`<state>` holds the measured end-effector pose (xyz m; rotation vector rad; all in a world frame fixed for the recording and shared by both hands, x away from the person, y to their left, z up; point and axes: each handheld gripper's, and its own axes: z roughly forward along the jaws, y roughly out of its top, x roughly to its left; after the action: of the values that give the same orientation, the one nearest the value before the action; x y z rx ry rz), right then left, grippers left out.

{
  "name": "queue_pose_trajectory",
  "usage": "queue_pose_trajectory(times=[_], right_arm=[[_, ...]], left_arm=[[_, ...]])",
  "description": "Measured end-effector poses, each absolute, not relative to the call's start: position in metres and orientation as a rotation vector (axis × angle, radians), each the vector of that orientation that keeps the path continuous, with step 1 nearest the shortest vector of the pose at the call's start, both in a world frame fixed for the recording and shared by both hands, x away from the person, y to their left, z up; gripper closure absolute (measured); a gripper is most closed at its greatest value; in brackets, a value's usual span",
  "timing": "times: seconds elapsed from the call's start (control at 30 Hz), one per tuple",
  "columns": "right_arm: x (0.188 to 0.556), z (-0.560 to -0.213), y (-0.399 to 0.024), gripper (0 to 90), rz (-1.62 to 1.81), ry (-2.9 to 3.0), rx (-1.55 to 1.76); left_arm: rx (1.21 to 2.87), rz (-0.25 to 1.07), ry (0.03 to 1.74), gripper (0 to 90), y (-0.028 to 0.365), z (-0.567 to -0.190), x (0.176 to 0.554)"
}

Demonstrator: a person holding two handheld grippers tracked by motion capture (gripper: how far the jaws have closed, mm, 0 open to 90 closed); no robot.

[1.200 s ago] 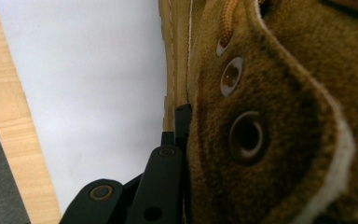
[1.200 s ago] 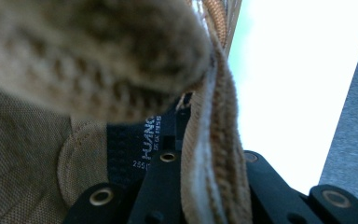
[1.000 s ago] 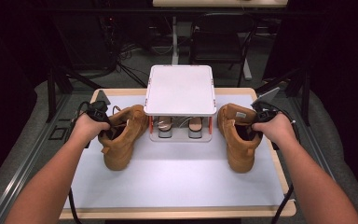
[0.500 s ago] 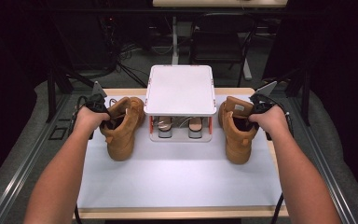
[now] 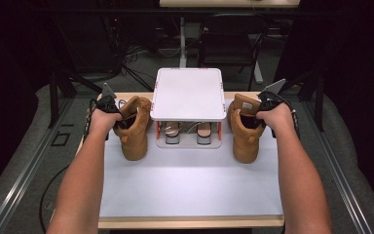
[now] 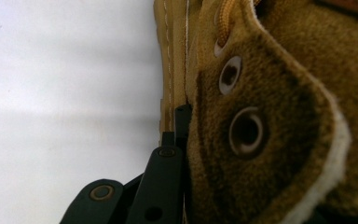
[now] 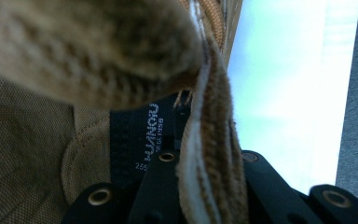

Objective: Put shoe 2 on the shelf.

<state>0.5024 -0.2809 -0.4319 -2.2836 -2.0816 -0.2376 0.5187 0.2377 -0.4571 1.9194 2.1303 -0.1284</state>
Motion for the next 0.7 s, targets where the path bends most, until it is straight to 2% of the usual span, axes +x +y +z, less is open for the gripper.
queue_pose_trajectory(times=[0.43, 0.7], right_arm=[[0.513, -0.430, -0.271, 86.0, -0.251, -2.077, -2.306], [0.518, -0.404, -0.270, 86.0, -0.253, -2.099, -2.306]], left_arm=[[1.906, -0.096, 2.130, 86.0, 0.245, -0.446, 0.526], [1.886, -0.091, 2.131, 85.7, 0.250, -0.419, 0.532]])
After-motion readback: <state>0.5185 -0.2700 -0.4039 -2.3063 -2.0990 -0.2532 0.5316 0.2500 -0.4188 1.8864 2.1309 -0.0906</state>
